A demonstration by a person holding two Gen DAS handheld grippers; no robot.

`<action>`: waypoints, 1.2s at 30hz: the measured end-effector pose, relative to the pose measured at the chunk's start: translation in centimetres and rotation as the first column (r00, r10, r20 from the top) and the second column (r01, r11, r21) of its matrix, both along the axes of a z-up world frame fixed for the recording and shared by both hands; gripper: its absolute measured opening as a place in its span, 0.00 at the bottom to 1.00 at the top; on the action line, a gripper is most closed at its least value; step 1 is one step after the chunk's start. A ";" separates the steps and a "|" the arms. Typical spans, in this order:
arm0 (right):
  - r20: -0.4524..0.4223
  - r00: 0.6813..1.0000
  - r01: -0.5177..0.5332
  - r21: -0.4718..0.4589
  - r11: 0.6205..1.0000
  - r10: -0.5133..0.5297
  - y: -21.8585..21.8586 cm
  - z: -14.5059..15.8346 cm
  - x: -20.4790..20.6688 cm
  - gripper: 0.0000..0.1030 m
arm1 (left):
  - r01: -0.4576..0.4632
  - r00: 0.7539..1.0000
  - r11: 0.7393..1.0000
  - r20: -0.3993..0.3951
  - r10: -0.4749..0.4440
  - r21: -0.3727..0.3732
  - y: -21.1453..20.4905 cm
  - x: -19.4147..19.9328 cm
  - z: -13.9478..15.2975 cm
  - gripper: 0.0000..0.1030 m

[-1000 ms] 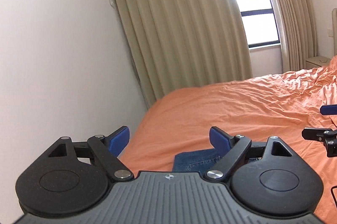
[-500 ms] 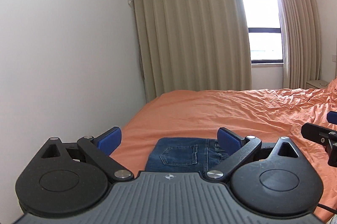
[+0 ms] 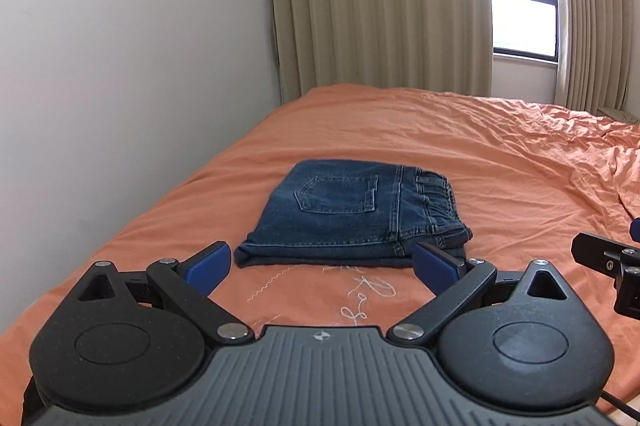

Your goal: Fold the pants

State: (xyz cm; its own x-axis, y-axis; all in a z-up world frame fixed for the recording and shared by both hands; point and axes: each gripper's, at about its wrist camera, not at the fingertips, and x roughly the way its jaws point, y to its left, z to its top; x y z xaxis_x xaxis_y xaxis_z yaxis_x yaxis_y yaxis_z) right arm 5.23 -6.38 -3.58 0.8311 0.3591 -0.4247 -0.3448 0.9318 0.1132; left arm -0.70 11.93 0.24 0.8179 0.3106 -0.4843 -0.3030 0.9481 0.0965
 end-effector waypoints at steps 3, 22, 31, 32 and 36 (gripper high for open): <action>-0.021 1.000 0.017 -0.015 1.000 -0.017 0.3 -0.6 0.5 0.79 | 0.006 1.000 1.000 -0.030 -0.006 -0.010 0.1 0.3 -0.7 1.00; -0.048 0.998 0.039 0.003 0.999 -0.039 -0.3 -0.9 1.9 0.79 | 0.016 0.999 1.000 -0.050 -0.017 -0.021 -0.3 1.1 -0.8 1.00; -0.050 0.998 0.039 0.005 0.999 -0.039 -0.3 -0.9 1.8 0.79 | 0.018 0.999 1.000 -0.050 -0.020 -0.022 -0.4 1.1 -0.7 1.00; -0.049 0.998 0.039 0.005 0.999 -0.039 -0.3 -0.9 1.8 0.79 | 0.019 0.999 1.000 -0.050 -0.020 -0.023 -0.4 1.1 -0.6 1.00; -0.050 0.998 0.040 0.006 0.999 -0.040 -0.3 -0.9 1.8 0.79 | 0.021 0.999 0.999 -0.048 -0.022 -0.025 -0.4 1.0 -0.5 1.00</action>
State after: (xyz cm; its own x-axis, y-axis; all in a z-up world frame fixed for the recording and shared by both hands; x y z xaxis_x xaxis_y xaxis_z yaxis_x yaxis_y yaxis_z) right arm 7.07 -6.63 -4.50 0.8228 0.3291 -0.4633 -0.3011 0.9439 0.1356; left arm 0.32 11.49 -0.30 0.7997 0.2809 -0.5306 -0.2780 0.9566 0.0875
